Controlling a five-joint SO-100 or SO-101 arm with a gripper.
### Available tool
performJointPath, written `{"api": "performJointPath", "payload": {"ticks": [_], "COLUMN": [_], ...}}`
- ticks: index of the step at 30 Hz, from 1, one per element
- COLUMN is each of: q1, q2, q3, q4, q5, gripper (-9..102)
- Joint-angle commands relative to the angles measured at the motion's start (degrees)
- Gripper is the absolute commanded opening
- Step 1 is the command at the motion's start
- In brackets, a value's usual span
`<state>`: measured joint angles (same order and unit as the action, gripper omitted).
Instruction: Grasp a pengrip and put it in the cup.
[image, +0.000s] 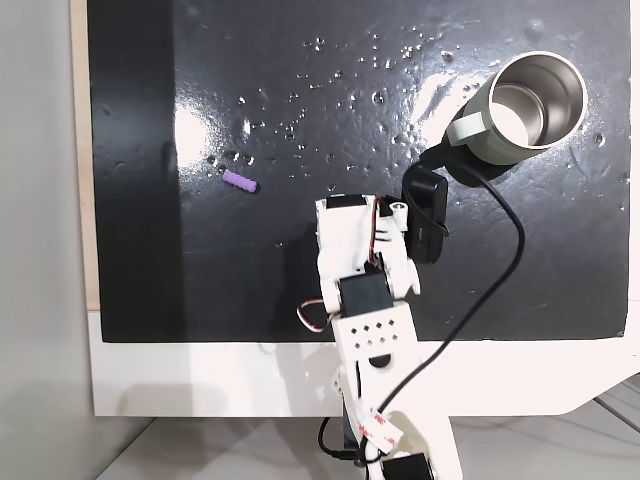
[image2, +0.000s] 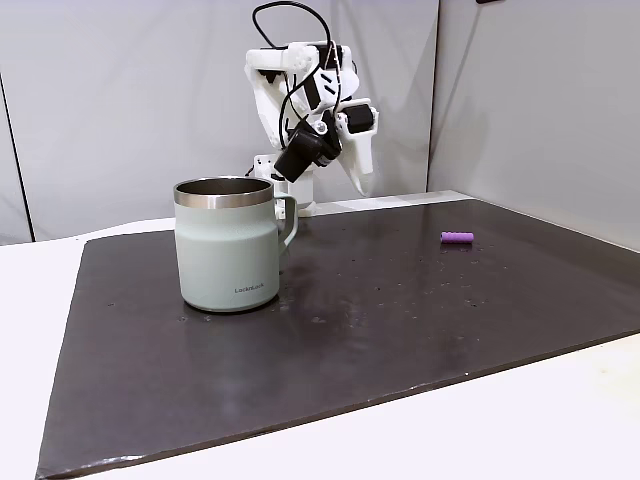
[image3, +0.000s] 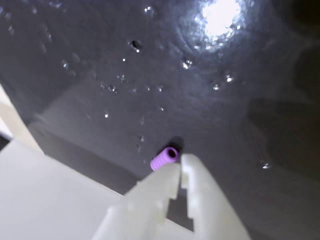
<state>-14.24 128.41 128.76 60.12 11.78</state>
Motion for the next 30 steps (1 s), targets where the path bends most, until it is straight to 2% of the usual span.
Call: {"api": "performJointPath", "payload": {"ticks": [1, 13, 23, 28, 30], "q1": [-1.6, -9.4, -11.6, -13.9, -15.8], "q2": [-12.7, -37.4, -51.6, -55.0, -55.9], "q3": [-15.3, -38.9, -54.8, -57.7, -57.9], "q4": [4.9, 17.7, 22.7, 22.7, 22.2], "q5": [7.7, 24.8, 32.3, 35.2, 38.8], "gripper": [0, 0, 0, 0, 4]}}
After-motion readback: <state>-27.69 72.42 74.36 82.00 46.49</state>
